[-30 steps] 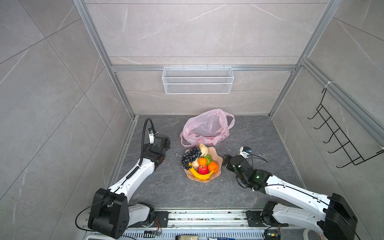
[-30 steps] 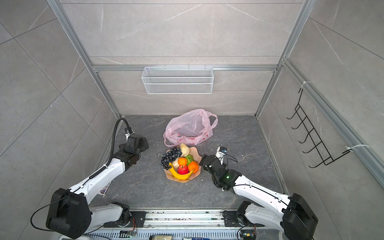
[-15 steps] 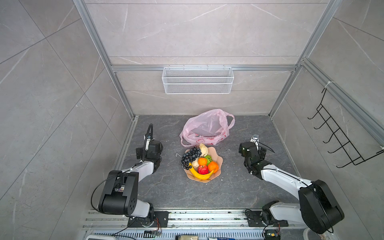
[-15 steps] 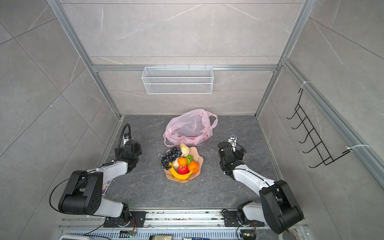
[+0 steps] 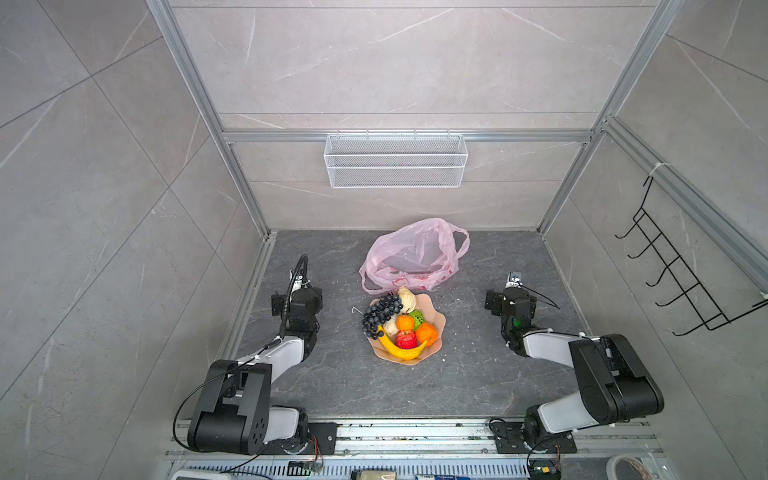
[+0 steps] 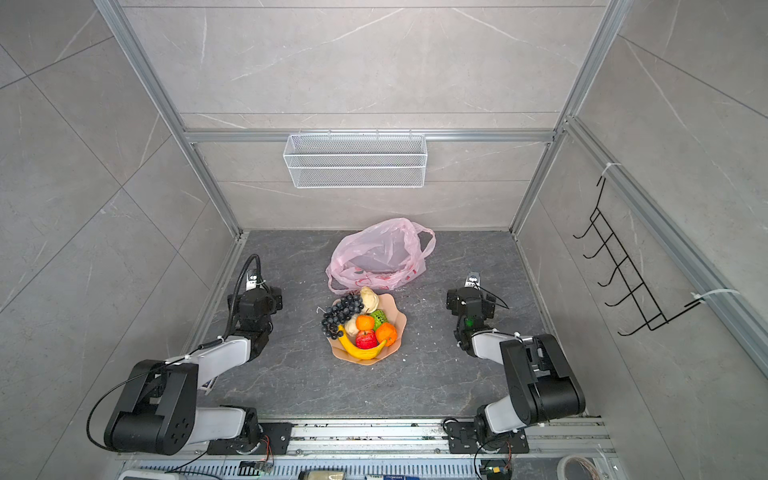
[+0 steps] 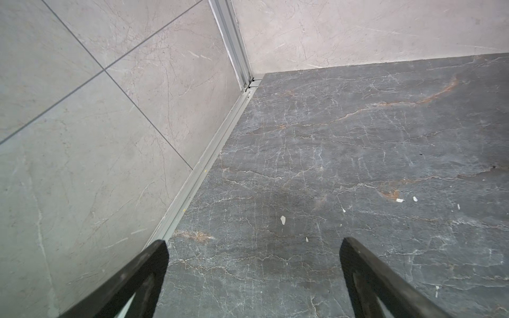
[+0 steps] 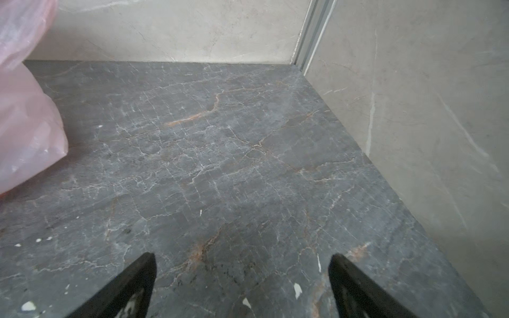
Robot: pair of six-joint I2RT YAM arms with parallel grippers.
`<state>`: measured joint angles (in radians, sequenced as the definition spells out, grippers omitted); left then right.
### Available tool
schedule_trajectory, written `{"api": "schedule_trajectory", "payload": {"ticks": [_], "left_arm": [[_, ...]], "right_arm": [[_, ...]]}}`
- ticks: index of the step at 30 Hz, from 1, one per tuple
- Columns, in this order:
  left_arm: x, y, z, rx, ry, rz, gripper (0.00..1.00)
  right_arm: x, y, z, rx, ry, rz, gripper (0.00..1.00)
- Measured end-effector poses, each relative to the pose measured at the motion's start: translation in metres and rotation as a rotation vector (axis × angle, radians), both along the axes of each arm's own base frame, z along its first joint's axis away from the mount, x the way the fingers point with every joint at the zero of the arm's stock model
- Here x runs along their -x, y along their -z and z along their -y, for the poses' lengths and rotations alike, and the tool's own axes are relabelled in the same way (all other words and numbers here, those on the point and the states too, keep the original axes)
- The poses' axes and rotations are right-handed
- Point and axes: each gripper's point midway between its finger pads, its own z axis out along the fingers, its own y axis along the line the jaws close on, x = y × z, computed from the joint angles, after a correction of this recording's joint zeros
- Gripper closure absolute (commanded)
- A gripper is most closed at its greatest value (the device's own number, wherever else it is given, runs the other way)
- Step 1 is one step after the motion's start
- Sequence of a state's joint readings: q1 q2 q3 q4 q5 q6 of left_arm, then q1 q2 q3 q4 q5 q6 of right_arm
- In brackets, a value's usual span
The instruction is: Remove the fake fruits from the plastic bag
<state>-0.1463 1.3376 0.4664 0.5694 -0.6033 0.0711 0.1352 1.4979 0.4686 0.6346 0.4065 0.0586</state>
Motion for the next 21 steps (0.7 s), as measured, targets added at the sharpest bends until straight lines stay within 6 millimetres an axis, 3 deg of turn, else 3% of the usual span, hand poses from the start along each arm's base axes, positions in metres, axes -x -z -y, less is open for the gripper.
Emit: {"api": "schedule_trajectory", "payload": {"ticks": [5, 11, 17, 21], "left_arm": [[0.007, 0.008, 0.004, -0.001, 0.015, -0.009, 0.0], [0.021, 0.034, 0.006, 0.027, 0.043, -0.03, 0.0], [0.013, 0.056, 0.007, 0.057, 0.075, -0.048, 0.0], [0.009, 0.055, 0.006, 0.098, 0.108, -0.034, 0.0]], "right_arm": [[0.003, 0.005, -0.002, -0.055, -0.062, 0.026, 0.0], [0.01, 0.01, -0.01, -0.084, -0.116, 0.057, 0.0], [0.006, 0.001, -0.012, -0.09, -0.128, 0.1, 0.0], [0.005, -0.001, -0.012, -0.09, -0.129, 0.106, 0.0]]}}
